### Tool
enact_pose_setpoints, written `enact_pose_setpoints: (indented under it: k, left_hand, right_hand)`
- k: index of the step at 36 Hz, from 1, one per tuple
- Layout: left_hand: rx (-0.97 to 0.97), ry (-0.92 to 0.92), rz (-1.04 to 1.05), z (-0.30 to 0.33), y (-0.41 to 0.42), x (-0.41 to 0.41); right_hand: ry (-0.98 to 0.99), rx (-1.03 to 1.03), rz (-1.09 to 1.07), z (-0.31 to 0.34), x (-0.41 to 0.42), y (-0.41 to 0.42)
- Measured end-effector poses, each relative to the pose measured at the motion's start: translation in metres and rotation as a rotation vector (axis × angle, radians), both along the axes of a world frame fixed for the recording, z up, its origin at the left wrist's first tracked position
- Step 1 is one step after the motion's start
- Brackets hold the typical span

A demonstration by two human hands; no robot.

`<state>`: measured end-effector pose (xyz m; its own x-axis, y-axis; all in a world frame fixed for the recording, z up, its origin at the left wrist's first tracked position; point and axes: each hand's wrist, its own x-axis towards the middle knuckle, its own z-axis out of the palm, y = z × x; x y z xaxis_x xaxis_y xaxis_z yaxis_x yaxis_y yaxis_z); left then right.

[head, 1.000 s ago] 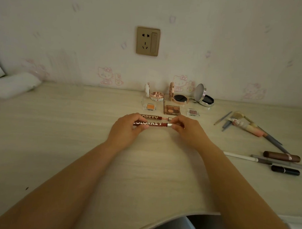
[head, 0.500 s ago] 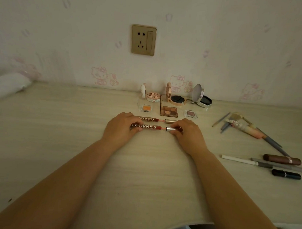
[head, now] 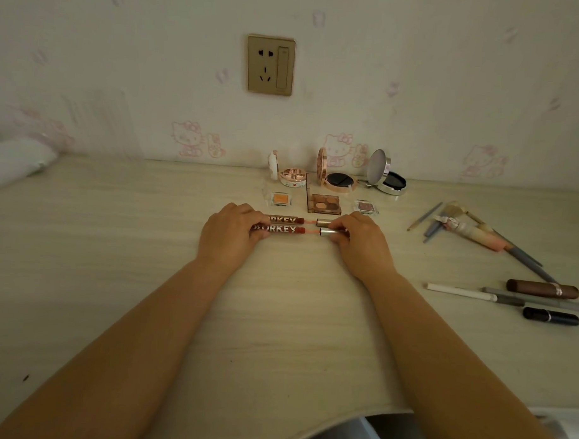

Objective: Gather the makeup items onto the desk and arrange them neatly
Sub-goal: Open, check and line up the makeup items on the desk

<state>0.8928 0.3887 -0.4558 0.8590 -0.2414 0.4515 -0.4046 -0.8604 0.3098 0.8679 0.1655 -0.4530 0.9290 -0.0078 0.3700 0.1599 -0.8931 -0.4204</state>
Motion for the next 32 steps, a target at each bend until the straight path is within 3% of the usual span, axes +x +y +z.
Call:
enact_pose_setpoints:
  k: [21,32]
  left_hand:
    - [-0.081,0.127,0.074,-0.0006,0.0017,0.0021]
    - [-0.035,0.069,0.057,0.0024,-0.0005,-0.0013]
  right_hand:
    - [0.047,0.017,-0.005,-0.0004,0.0008,0.0004]
    - [0.058,0.034,-0.026,0.0007,0.0001,0.0003]
